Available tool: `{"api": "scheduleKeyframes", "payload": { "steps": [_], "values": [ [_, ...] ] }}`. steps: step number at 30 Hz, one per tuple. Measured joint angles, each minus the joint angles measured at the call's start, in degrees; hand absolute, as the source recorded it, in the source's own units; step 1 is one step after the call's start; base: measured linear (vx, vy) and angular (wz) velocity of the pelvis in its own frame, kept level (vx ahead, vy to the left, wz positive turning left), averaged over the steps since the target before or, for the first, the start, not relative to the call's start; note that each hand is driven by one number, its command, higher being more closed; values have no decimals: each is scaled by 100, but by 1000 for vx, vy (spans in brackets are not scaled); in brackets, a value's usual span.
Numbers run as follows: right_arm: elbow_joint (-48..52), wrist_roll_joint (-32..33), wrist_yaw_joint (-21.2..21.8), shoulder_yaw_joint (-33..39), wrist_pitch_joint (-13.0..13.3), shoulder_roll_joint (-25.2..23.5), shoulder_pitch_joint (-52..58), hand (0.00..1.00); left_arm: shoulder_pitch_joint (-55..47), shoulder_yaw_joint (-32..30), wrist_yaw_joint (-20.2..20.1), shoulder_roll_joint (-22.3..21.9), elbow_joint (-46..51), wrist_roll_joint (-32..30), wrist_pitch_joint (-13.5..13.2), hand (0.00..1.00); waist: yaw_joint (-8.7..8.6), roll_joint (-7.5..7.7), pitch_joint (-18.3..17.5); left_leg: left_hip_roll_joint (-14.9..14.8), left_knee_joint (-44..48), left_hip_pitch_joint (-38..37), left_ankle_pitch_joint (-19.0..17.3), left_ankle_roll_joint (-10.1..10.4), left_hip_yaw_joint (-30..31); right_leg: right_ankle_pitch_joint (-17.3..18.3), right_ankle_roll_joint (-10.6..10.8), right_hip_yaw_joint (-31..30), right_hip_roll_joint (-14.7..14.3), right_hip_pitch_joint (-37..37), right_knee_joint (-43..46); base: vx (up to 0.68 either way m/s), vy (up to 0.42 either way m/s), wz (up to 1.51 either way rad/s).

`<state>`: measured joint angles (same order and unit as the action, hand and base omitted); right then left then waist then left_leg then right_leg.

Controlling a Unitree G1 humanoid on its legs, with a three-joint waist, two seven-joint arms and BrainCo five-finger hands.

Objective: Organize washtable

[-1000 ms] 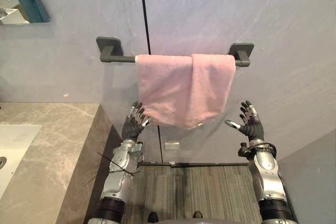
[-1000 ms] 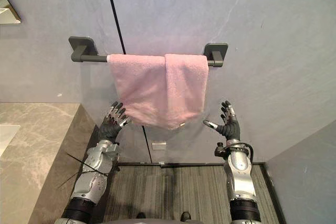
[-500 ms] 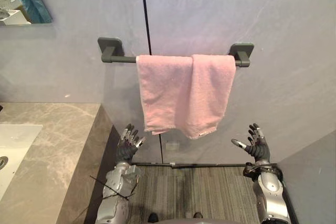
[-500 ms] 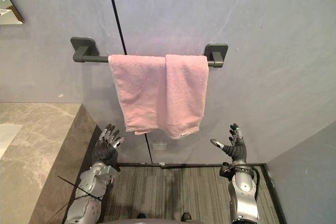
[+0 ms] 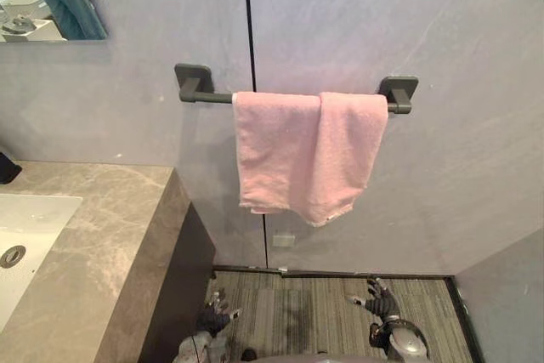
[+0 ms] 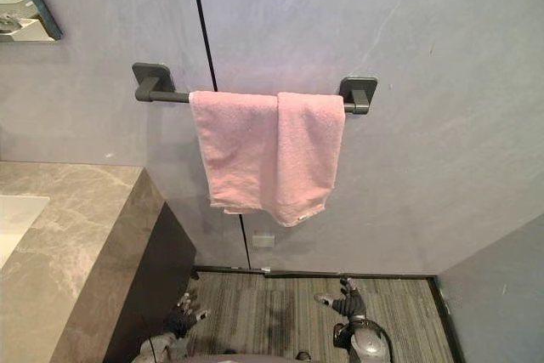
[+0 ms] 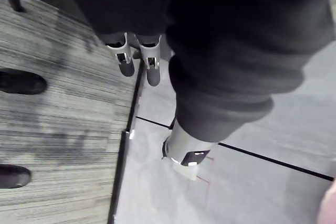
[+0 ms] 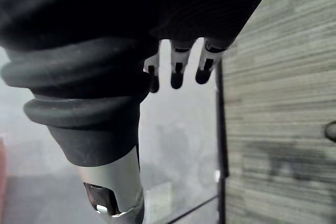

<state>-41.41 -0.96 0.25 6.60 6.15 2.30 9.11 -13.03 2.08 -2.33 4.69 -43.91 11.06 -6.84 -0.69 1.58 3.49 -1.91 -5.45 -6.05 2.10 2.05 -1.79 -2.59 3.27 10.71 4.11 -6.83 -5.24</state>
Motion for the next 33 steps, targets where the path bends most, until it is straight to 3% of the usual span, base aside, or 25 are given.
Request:
{"api": "scheduleKeyframes", "payload": {
  "steps": [7, 13, 14, 16, 18, 19, 21, 22, 24, 25, 26, 29, 30, 32, 33],
  "values": [
    [-519, -190, -1, -100, -20, 31, 13, 0, 29, -52, 128, 8, -408, -281, -8, 0, 33, -37, 23, -7, -29, -66, -20, 29, -70, 30, 36, -117, -2, 10, 48, -57, -5, -4],
    [-738, -197, -7, -329, -59, 106, -35, 0, 152, -52, 151, -18, -548, -328, -68, 0, 164, -32, 113, -12, -19, -91, -42, 6, -180, 132, 36, -306, 6, 152, 308, -51, 7, -15],
    [-759, -201, -7, -436, -108, 148, -165, 0, 213, -53, 164, -10, -613, -333, -85, 0, 173, -82, 163, -13, 11, -70, -46, 0, -233, 311, 40, -332, 29, 397, 721, -43, 11, -25],
    [-788, -204, -9, -504, -157, 150, -383, 0, 334, -52, 230, 74, -695, -361, -84, 0, 160, -28, 275, 36, 233, 59, -113, -36, -283, 616, 76, -405, 130, 780, 1450, -34, 13, -11],
    [-791, -206, -10, -602, -173, 161, -509, 0, 438, -54, 267, 148, -751, -407, -73, 0, 160, 82, 376, 89, 714, 323, -246, -91, -275, 758, 72, -457, 251, 1016, 1876, -34, 14, 11],
    [-795, -205, -10, -624, -177, 170, -559, 0, 464, -57, 277, 155, -749, -409, -57, 0, 183, 62, 379, 54, 903, 525, -290, -117, -242, 755, 102, -429, 239, 1023, 1862, -45, -5, 29],
    [-877, -199, -8, -706, -176, 179, -651, 0, 504, -57, 278, 135, -759, -452, -30, 0, 157, -25, 443, 26, 1044, 703, -299, -135, -98, 1256, 164, -389, 310, 1265, 3079, -31, -24, 51],
    [-952, -198, -7, -718, -196, 171, -651, 0, 509, -54, 278, 135, -756, -455, -27, 0, 175, 38, 410, 57, 1152, 780, -285, -116, 70, 1554, 304, -429, 391, 1178, 3717, -6, -134, 71],
    [-956, -192, -9, -745, -210, 155, -704, 0, 529, -166, 316, 138, -730, -449, -20, 0, 304, 172, 331, 177, 1336, 1023, -245, -56, 252, 1882, 386, -680, 446, 918, 3646, -26, -206, 58],
    [-957, -190, -13, -761, -213, 180, -862, 0, 582, -178, 372, 142, -717, -447, -20, 0, 360, 281, 289, 209, 1426, 1263, -164, 31, 319, 2075, 170, -762, 396, 887, 3248, -83, -167, 27],
    [-956, -187, -19, -765, -210, 213, -1004, 0, 606, -182, 376, 139, -717, -442, -22, 0, 448, 205, 326, 167, 1421, 1403, -71, 93, 338, 2148, 43, -706, 342, 892, 2983, -172, -197, 23],
    [-948, -128, -119, -772, -195, 455, -1361, 0, 777, -126, 397, -118, -735, -445, -30, 0, 461, -376, 657, -149, 1213, 1634, 400, 312, 696, 1943, -253, -269, -59, 831, 2655, -280, -201, 53],
    [-948, -126, -139, -794, -184, 464, -1365, 0, 776, -65, 416, -126, -739, -444, -33, 0, 461, -465, 697, -233, 1081, 1656, 595, 395, 828, 1889, -338, -104, -166, 816, 2608, -321, -212, 78],
    [-950, -124, -163, -806, -166, 475, -1346, 0, 801, 4, 486, -119, -742, -440, -45, 0, 458, -463, 771, -388, 648, 1653, 977, 607, 717, 1731, -569, 325, -252, 930, 2511, -326, -185, 78],
    [-948, -125, -173, -747, -166, 456, -1340, 0, 791, -2, 490, -98, -745, -441, -45, 0, 457, -431, 774, -359, 784, 1672, 925, 570, 544, 1688, -641, 450, -204, 1017, 2508, -274, -119, 77]
  ]
}}
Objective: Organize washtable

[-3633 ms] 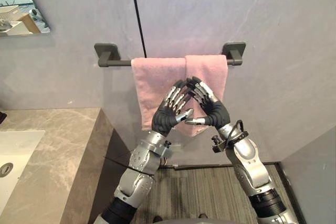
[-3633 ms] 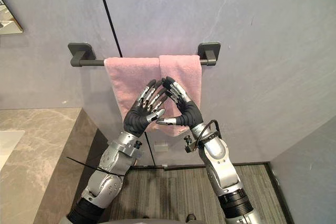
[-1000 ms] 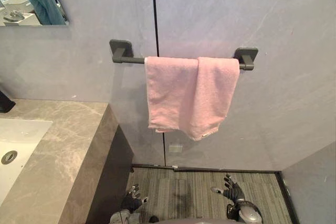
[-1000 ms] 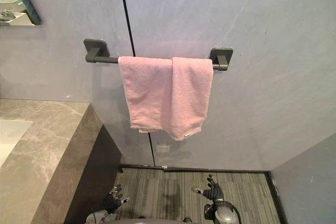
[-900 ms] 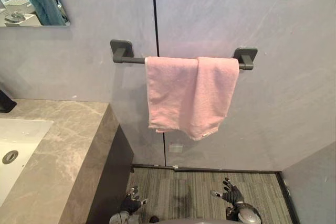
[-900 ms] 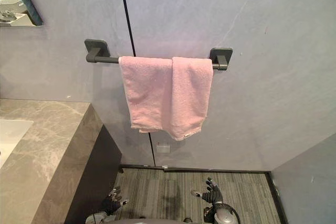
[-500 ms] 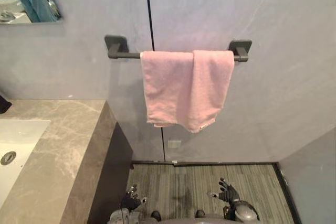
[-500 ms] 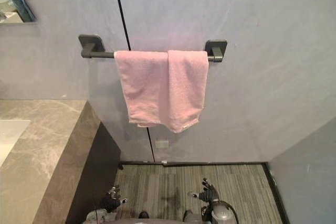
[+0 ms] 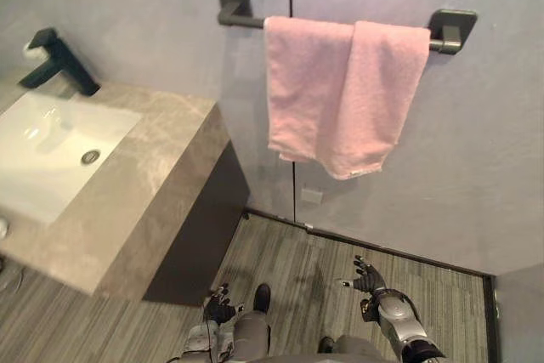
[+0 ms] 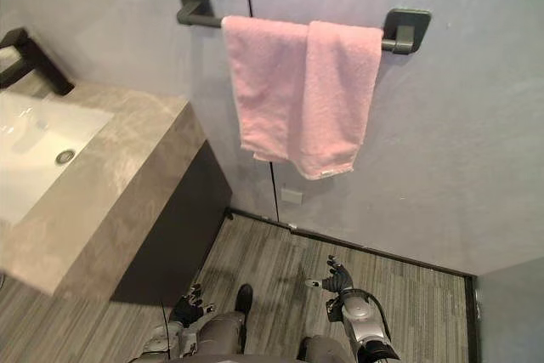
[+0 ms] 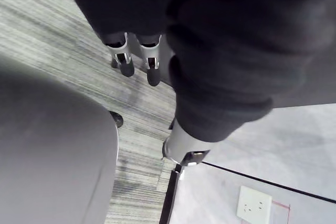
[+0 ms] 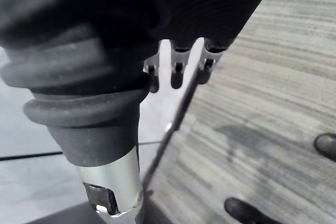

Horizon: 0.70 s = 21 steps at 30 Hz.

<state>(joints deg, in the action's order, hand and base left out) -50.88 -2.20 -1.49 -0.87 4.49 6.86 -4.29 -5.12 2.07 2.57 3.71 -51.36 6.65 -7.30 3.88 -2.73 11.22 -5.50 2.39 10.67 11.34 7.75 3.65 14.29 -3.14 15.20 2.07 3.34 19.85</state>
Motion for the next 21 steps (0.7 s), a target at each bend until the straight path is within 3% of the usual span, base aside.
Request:
{"api": "scheduleKeyframes", "payload": {
  "steps": [1, 3, 5, 9, 11, 14, 18, 21],
  "values": [
    [19, 4, -36, 119, 5, -23, -13, 0, 12, -2, 3, 32, -14, -1, 0, 0, -10, 83, 36, 123, 391, 70, -275, -218, -140, -59, -78, 79, 131, 151, -6, -208, -73, 58],
    [18, 20, -103, 282, 5, 13, 2, 0, 45, -26, 8, 38, -33, -3, -11, 0, -14, 142, 59, 245, 1204, 175, -834, -299, -392, -276, -55, 181, 328, 316, -86, -198, -26, 51],
    [8, 51, -100, 371, 2, 44, 206, 0, 38, -40, 7, 27, -118, -7, -12, 0, -49, 118, 50, 120, 1992, -145, -1585, -246, -710, -530, -12, 413, 427, 257, -328, -206, 82, 54],
    [-9, 50, -96, 524, -4, -11, 251, 0, 35, -34, -4, 19, -311, -112, 19, 0, -268, 43, 6, -184, 1760, -966, -2136, -71, -1045, -820, 102, 688, 433, 215, -526, -154, 148, 39],
    [-69, 54, -104, 780, -13, -60, 262, 0, 81, 53, -8, -11, -364, -290, 73, 0, -405, -9, -71, -108, 765, -1236, -2079, -196, -1209, -1133, 314, 860, 414, 199, -863, -218, 241, 54],
    [-124, 51, -91, 779, -36, -209, 336, 0, 115, 210, -9, 52, -387, -345, 88, 0, -329, 112, -147, 199, 197, -1345, -1666, -401, -1164, -1606, 442, 843, 516, 80, -1427, -162, 130, 19],
    [-248, 30, -85, 654, -71, -227, 403, 0, 56, 233, -6, 37, -470, -403, 84, 0, -327, 15, -184, 458, -63, -1379, -1529, -568, -1091, -1772, 536, 826, 728, 39, -1518, -162, 111, 9],
    [-424, -30, -78, 636, -74, -318, 427, 0, 52, 208, -10, 36, -543, -404, 77, 0, -333, 63, -222, 556, -440, -1556, -1363, -580, -986, -1755, 549, 840, 806, 41, -1452, -110, 48, 12]
  ]
}}
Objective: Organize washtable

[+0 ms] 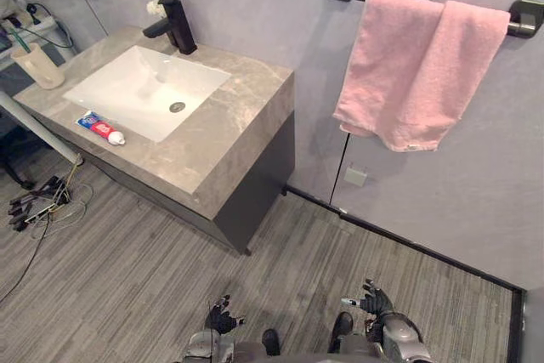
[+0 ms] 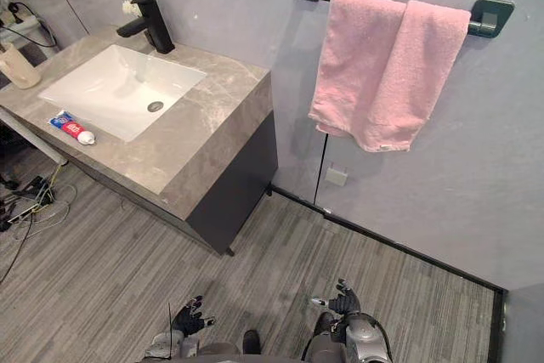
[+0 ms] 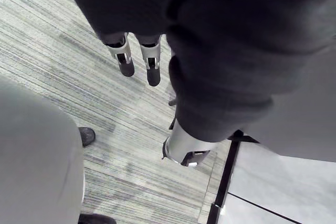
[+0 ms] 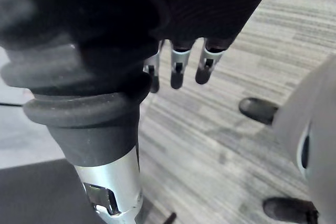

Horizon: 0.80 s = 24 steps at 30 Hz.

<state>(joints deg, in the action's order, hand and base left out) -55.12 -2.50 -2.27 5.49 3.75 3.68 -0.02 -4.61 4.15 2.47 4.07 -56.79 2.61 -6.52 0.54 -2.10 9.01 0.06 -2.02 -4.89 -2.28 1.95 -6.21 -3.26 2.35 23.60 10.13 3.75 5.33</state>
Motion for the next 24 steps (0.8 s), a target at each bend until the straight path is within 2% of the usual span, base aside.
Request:
{"api": "scheduleKeyframes", "payload": {
  "steps": [3, 4, 5, 6, 11, 12, 15, 16, 18, 19, 20, 21, 22, 23, 24],
  "values": [
    [-32, -35, 11, -102, -8, -16, 64, 0, -1, -36, -7, 32, -29, -9, -1, 0, -19, 69, -39, 11, -43, 13, 74, -8, 172, 92, 59, 3, 4, 5, 80, -43, 2, 25],
    [-34, -35, 18, -105, -9, -31, 84, 0, 2, -61, -11, 55, -69, -10, -2, 0, -38, 96, -52, 3, -115, 17, 137, -17, 302, 214, 102, -137, -47, 36, 173, -20, -39, 58],
    [-34, -34, 19, -105, -9, -42, 84, 0, 9, -102, -14, 76, -122, -14, 1, 0, -133, 151, -48, 4, -145, 52, 196, -25, 486, 393, 119, -635, -212, 104, 295, -20, -58, 72],
    [-35, -34, 17, -104, -9, -40, 93, 0, 6, -133, -16, 92, -143, -21, 5, 0, -167, 182, -56, 17, -167, 72, 225, -14, 569, 417, 92, -819, -232, 129, 319, 10, -69, 79],
    [-41, -28, 19, -105, -8, 7, 56, 0, 39, -415, -13, 55, -173, -7, -10, 0, -6, 200, -88, 10, -229, 331, 341, 68, 982, 438, 71, -505, -308, 145, 170, 67, -35, 41],
    [-42, -27, 20, -107, -8, 3, 56, 0, 60, -466, -9, 48, -173, -2, -10, 0, -2, 204, -86, 33, -85, 475, 376, 25, 1109, 448, 67, -388, -297, 147, 148, 126, -33, 81],
    [-40, -24, -16, -100, -20, 2, 23, 0, 67, -482, 1, 8, 34, 39, 1, 0, 34, 266, -16, 196, 551, 1055, 413, 69, 1207, 639, -56, 17, -48, 225, 616, 94, -8, 127],
    [-32, -25, -27, -89, -22, 9, -10, 0, 67, -476, 4, -4, 112, 81, 2, 0, 35, 292, -15, 206, 715, 1151, 474, 157, 1131, 730, -129, 46, 50, 268, 836, 32, 11, 124],
    [161, -27, -33, -85, -18, -76, -174, 0, -25, -451, 10, 24, 382, 122, -6, 0, 75, 358, -35, 172, 449, 1177, 712, 303, 815, 787, -279, 224, 254, 373, 1095, -17, 32, 115],
    [239, -27, -34, -74, 0, -108, -236, 0, -23, -460, 6, 67, 428, 121, -2, 0, 57, 392, -12, 120, 798, 1278, 454, 138, 446, 849, -310, 341, 304, 372, 1107, -11, 22, 71],
    [346, -27, -48, -59, 22, -107, -300, 0, 7, -467, 2, 68, 437, 119, 5, 0, 51, 408, -6, -14, 1524, 1408, -69, -89, -57, 921, -241, 538, 381, 335, 1159, 12, 0, 55],
    [492, -29, -57, -19, 32, -18, -305, 0, 9, -456, 0, 34, 427, 119, 18, 0, 12, 404, -5, -265, 2135, 1417, -425, -93, -502, 927, -230, 758, 477, 350, 1343, 6, 16, 80],
    [490, -29, -56, 64, 36, 45, -309, 0, 64, -374, -21, -43, 427, 118, 27, 0, -102, 243, -41, -423, 2240, 1425, -497, -18, -727, 931, -230, 982, 603, 368, 1650, -30, 61, 84],
    [453, -29, -60, 152, -7, 120, -327, 0, 104, -325, -29, -72, 436, 117, 37, 0, -135, 235, -37, -374, 2224, 1462, -455, -54, -818, 949, -213, 1038, 655, 426, 1864, -157, 130, 109],
    [405, -29, -82, 203, -37, 132, -283, 0, 157, -140, -47, -108, 450, 108, 36, 0, -203, 215, -49, -267, 2003, 1490, -396, -130, -753, 1120, -15, 901, 593, 643, 2027, -148, 134, 110]
  ]
}}
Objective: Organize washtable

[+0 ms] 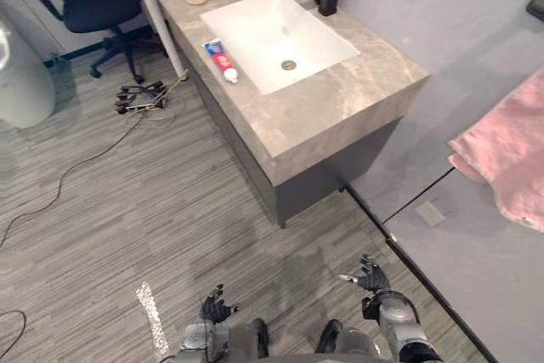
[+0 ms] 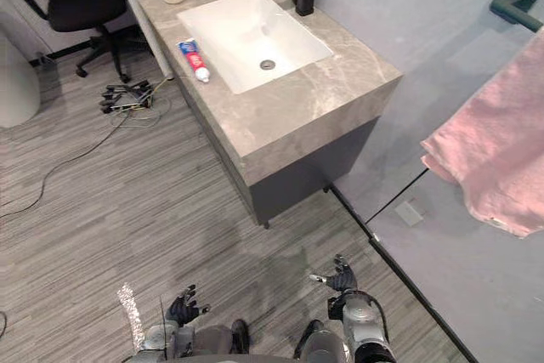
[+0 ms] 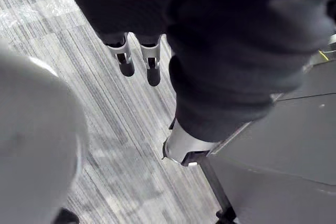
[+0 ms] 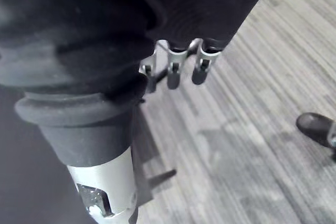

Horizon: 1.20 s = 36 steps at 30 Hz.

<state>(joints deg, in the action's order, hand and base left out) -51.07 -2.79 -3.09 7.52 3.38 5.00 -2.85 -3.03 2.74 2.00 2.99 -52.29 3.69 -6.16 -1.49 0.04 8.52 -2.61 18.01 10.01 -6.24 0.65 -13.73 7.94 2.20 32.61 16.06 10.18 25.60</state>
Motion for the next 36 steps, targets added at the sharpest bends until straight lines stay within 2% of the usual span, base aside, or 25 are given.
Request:
{"api": "scheduleKeyframes", "payload": {
  "steps": [1, 2, 3, 4, 5, 6, 9, 11, 12, 13, 14, 15, 17, 18, 19, 20, 22, 24, 27, 29, 31, 33, 34, 35, 36],
  "values": [
    [-119, -2, -3, -10, 9, -105, 98, 0, 26, 139, -29, 163, -34, -1, 10, 0, -79, 296, -137, 212, -528, -169, -17, -115, 16, -21, 9, 104, 100, -81, -563, -124, 102, 101],
    [-199, -1, -6, 12, 13, -97, 40, 0, 74, 202, -63, 172, -78, -6, 20, 0, -78, 240, -106, 55, -321, -162, -293, -169, -145, -97, 16, 217, 107, -102, -616, 20, 69, 78],
    [-197, 1, -46, 108, -4, -82, -21, 0, 146, 317, -88, 149, -134, -63, 37, 0, -114, 96, -37, -197, -240, -202, -588, 57, -317, -209, 18, 370, 108, -97, -570, -18, 165, 50],
    [-215, 0, -53, 164, -19, -56, -9, 0, 160, 338, -85, 124, -209, -115, 65, 0, -86, 139, 24, 20, -474, -335, -319, -29, -382, -387, 78, 358, 270, -96, -600, -42, 220, 39],
    [-225, -1, -50, 161, -32, -67, 23, 0, 124, 337, -83, 128, -221, -121, 64, 0, -77, 136, 25, 117, -610, -407, -221, -57, -384, -460, 109, 336, 318, -111, -619, -109, 275, 27],
    [-229, -6, -35, 90, -43, -114, 88, 0, 28, 336, -81, 157, -237, -185, 64, 0, -81, 112, 29, 248, -696, -520, -179, -106, -351, -539, 161, 268, 361, -237, -695, -91, 198, 17],
    [-392, -15, 17, -71, -101, -208, 86, 0, -130, 169, -67, 231, -290, -222, 27, 0, -51, 17, 37, 389, -700, -593, -170, -122, -288, -779, 141, -60, 418, -298, -777, -123, 212, 10],
    [-426, -16, 64, -130, -121, -255, 97, 0, -239, -28, -58, 300, -357, -217, 18, 0, -78, -2, 44, 494, -767, -555, -112, -254, -14, -783, 132, -428, 398, -287, -717, -106, 86, 46],
    [-445, -17, 74, -136, -135, -251, 166, 0, -247, -88, -55, 305, -356, -215, 22, 0, -92, -22, 69, 530, -814, -576, -109, -347, 165, -658, 76, -877, 300, -240, -633, -119, 40, 88],
    [-438, -18, 78, -136, -134, -220, 225, 0, -247, -214, -56, 283, -364, -211, 19, 0, -86, -20, 101, 550, -818, -592, -125, -422, 389, -354, 130, -1649, 47, -206, -458, -107, -38, 91],
    [-452, -16, 76, -163, -142, -210, 236, 0, -250, -367, -54, 281, -370, -210, 14, 0, -75, 22, 125, 558, -815, -636, -127, -424, 555, -106, 155, -2127, -234, -199, -302, -82, -76, 76],
    [-460, -16, 76, -189, -140, -224, 239, 0, -251, -419, -55, 282, -374, -212, 12, 0, -75, 41, 140, 560, -816, -659, -127, -425, 596, -11, 133, -2237, -339, -204, -262, -79, -126, 59],
    [-482, -8, 84, -288, -136, -293, 203, 0, -235, -603, -57, 310, -375, -218, 0, 0, -73, 312, 164, 661, -794, -674, -128, -419, 639, 278, 142, -2340, -524, -203, -433, -67, -132, 41],
    [-493, -7, 82, -288, -135, -286, 191, 0, -216, -621, -51, 328, -417, -216, 13, 0, -100, 369, 163, 685, -799, -630, -117, -388, 718, 363, 221, -2315, -542, -210, -412, 3, -55, 32],
    [-511, -5, 74, -236, -108, -304, 251, 0, -194, -682, -67, 237, -383, -216, 26, 0, -108, 321, 165, 668, -384, -483, -133, -404, 723, 391, 234, -2294, -574, -167, -383, 37, -64, 27],
    [-546, -4, 68, -175, -109, -249, 296, 0, -150, -697, -76, 179, -382, -220, 22, 0, -109, 223, 218, 603, -275, -453, -278, -454, 839, 467, 306, -2380, -724, -192, -257, 64, -67, 35],
    [-376, 65, 69, -43, -70, -349, 450, 0, -115, -682, -82, 179, -434, -246, 62, 0, -214, 256, 205, 707, -388, -484, -272, -429, 1198, 624, 186, -2668, -915, -179, -256, 59, -111, 56],
    [-371, 68, 72, -5, -1, -372, 483, 0, -94, -686, -82, 154, -451, -341, 80, 0, -268, 256, 200, 732, -392, -457, -289, -396, 1381, 682, 92, -2570, -926, -222, -256, 129, -77, 52],
    [-359, 47, 77, 99, -3, -455, 538, 0, -146, -815, -78, 102, -350, -394, 83, 0, -207, 179, 152, 514, 245, -278, -545, -98, 1429, 648, -10, -2355, -1048, -532, -538, 183, -70, 25],
    [-348, 46, 74, 102, -25, -450, 599, 0, -219, -1026, -79, 19, -80, -419, 80, 0, -70, 138, 147, 22, 1690, 194, -754, 154, 788, 592, -116, -2411, -1313, -893, -734, 209, -60, -25],
    [-283, 45, 68, 93, -55, -471, 671, 0, -256, -1198, -71, -11, -3, -413, 74, 0, 75, 143, 117, -341, 2364, 306, -896, 184, 282, 586, -143, -2562, -1363, -1247, -905, 236, 36, -56],
    [-257, 44, 62, 95, -56, -447, 689, 0, -262, -1200, -70, -38, -14, -413, 75, 0, 82, 120, 113, -707, 2259, 390, -1002, 153, 9, 587, -139, -2726, -1345, -1363, -938, 198, 108, -57],
    [-244, 45, 61, 94, -55, -384, 671, 0, -262, -1187, -68, -82, -37, -411, 76, 0, 81, -20, 84, -963, 1546, 401, -661, 212, -22, 616, -49, -2755, -1350, -1382, -935, 126, 145, -33],
    [-266, 44, 56, 98, -61, -342, 668, 0, -229, -1182, -70, -99, -101, -418, 77, 0, 77, -65, 60, -931, 1205, 356, -547, 77, -58, 705, 132, -2810, -1296, -1397, -940, 171, 194, -19],
    [-314, 45, 53, 87, -78, -359, 674, 0, -209, -1139, -61, -50, -160, -413, 70, 0, 90, 83, 49, -724, 992, 223, -453, 57, -111, 698, 172, -2803, -1159, -1404, -1008, 143, 136, 8]
  ]
}}
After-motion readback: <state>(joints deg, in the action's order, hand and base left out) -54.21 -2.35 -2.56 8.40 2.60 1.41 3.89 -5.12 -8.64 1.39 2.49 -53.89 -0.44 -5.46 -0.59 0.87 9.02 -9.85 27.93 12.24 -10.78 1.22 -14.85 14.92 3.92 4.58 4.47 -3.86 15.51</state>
